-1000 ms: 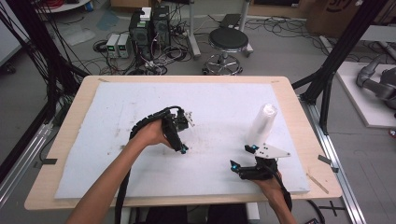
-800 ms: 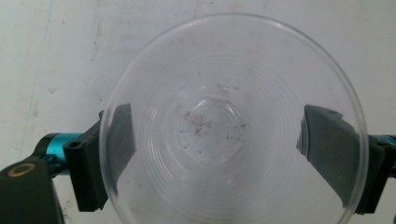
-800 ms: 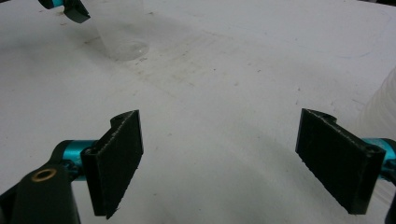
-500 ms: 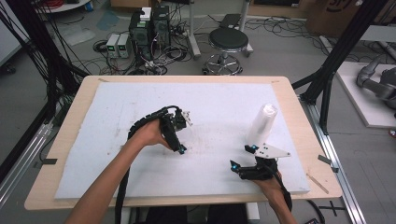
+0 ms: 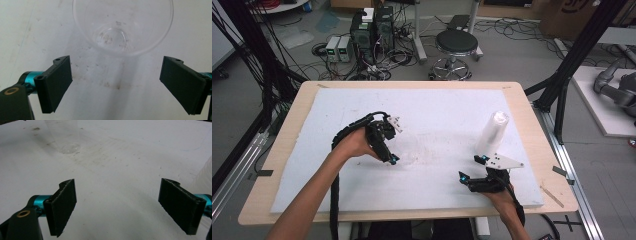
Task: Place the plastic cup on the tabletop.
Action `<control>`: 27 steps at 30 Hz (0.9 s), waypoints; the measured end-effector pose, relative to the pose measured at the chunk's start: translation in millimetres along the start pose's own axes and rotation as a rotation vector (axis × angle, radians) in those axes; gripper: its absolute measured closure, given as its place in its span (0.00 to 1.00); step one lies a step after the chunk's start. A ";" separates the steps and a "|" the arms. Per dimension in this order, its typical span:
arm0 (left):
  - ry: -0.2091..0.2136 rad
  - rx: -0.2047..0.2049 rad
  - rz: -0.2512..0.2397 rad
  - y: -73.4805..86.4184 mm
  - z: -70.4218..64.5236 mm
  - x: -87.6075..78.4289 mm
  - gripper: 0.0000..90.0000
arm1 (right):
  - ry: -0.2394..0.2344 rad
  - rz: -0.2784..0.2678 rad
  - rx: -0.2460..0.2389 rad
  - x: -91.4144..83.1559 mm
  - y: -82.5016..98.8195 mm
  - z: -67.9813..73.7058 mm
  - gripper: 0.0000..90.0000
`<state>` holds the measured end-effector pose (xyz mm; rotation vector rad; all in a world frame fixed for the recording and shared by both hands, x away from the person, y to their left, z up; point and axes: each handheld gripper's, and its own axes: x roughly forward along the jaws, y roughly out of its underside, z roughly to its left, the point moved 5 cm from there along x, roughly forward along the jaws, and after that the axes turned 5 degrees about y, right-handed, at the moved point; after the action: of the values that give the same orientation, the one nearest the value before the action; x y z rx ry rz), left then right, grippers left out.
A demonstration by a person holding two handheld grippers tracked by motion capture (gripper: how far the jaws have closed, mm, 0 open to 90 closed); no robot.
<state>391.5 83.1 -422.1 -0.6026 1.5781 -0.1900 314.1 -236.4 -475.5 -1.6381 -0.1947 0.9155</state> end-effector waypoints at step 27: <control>-0.331 -0.238 -0.660 120.1 -43.4 -26.1 0.12 | 0.026 -0.004 0.014 -1.1 0.1 -0.1 0.16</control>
<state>318.0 187.0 -450.6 -1.2674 1.0455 -0.3754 313.4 -237.2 -475.1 -1.6346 -0.1738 0.8902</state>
